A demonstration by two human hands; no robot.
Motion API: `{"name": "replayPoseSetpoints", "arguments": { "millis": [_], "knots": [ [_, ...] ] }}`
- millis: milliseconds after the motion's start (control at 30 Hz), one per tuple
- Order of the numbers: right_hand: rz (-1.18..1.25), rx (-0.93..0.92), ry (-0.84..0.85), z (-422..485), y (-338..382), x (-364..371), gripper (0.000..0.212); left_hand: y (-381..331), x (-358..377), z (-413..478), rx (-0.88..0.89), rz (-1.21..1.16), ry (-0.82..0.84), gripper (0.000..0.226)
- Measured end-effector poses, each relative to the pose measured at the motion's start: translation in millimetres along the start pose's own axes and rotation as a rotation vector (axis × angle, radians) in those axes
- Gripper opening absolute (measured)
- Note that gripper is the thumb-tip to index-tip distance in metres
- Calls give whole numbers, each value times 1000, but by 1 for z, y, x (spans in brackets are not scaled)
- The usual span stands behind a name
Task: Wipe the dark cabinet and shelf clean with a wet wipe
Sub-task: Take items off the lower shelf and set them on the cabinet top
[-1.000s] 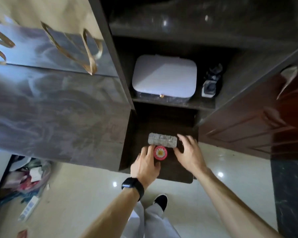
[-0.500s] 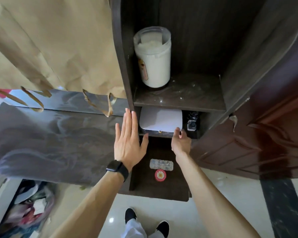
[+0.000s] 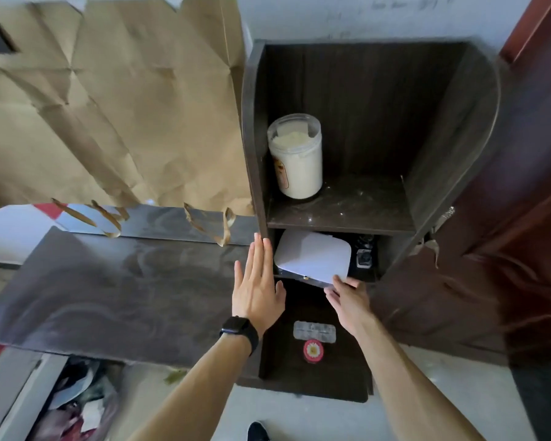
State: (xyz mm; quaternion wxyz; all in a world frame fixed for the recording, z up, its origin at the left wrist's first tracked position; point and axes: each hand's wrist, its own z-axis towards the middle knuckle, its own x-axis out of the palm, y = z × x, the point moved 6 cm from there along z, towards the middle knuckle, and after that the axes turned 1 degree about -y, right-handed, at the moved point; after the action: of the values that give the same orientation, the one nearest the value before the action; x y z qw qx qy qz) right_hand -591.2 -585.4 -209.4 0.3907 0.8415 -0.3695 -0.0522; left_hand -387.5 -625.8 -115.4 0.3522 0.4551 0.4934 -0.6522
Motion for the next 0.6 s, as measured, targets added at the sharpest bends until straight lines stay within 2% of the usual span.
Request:
{"name": "replayPoseSetpoints", "arguments": {
  "millis": [67, 167, 233, 333, 400, 467, 600],
  "knots": [
    [8, -9, 23, -15, -1, -9, 43, 2, -3, -5, 2, -35, 16, 95],
    [8, -33, 84, -44, -10, -29, 50, 14, 4, -23, -73, -168, 149, 79],
    [-14, -48, 101, -65, -19, -45, 48, 27, 12, -44, -297, -421, 288, 69],
    [-7, -56, 128, -92, -40, -62, 39, 31, 23, -86, -588, -942, 426, 72],
    [-11, -31, 164, -106, -59, -65, 36, 36, 29, -115, -651, -1160, 433, 69],
    [-47, -3, 204, -115, -81, -61, 37, 48, 31, -144, -690, -1268, 421, 66],
    [-156, 61, 252, -125, -124, -35, 42, 88, 32, -187, -879, -1423, 383, 56]
  ]
}}
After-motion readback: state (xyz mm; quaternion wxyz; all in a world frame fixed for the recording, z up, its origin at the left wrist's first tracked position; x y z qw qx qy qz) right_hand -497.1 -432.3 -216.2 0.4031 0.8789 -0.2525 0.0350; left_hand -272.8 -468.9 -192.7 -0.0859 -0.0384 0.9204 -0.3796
